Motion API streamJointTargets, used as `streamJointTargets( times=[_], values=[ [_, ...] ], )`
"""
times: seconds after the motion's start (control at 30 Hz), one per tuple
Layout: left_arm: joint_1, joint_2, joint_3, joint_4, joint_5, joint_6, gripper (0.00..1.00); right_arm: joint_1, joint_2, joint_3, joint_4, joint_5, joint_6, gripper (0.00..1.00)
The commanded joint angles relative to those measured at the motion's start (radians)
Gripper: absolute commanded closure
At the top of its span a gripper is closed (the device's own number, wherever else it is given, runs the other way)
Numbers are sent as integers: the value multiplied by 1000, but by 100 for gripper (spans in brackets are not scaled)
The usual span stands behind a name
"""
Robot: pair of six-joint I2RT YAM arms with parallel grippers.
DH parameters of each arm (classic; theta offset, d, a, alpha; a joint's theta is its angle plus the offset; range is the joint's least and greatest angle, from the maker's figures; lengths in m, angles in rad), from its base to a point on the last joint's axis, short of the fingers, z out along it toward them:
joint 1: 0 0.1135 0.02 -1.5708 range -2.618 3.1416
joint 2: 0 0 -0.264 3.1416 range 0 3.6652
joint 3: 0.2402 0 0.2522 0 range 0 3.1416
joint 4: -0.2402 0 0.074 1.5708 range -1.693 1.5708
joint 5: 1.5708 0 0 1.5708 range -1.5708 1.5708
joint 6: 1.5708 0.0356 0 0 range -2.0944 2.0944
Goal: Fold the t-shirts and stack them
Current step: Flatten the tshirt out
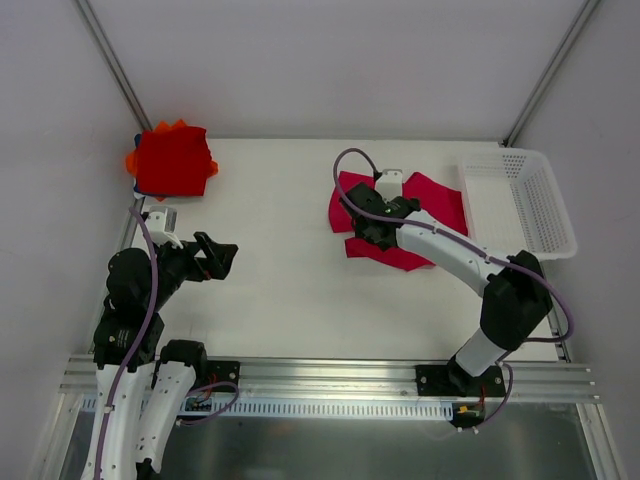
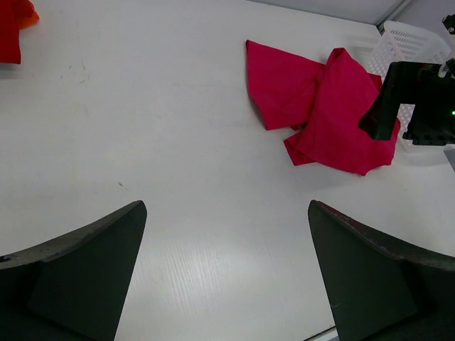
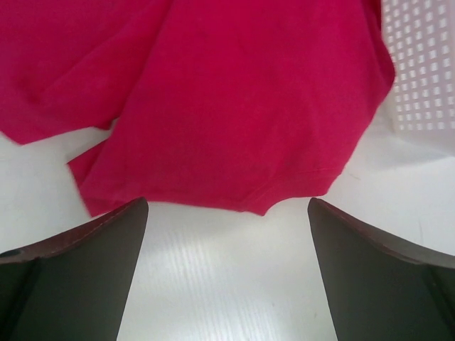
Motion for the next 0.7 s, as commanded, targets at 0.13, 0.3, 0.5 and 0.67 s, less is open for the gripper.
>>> streamJointTargets(
  times=[0.13, 0.3, 0.5, 0.67],
  values=[
    [9, 3, 5, 36, 36, 16, 1, 78, -60, -69, 31, -68, 118, 1],
    [9, -6, 5, 34, 39, 16, 1, 141, -91, -257, 256, -176, 109, 0],
    [7, -5, 5, 36, 44, 16, 1, 96, -125, -423, 554, -345, 26, 1],
    [7, -5, 5, 34, 44, 16, 1, 24, -111, -460, 626, -420, -5, 0]
  ],
)
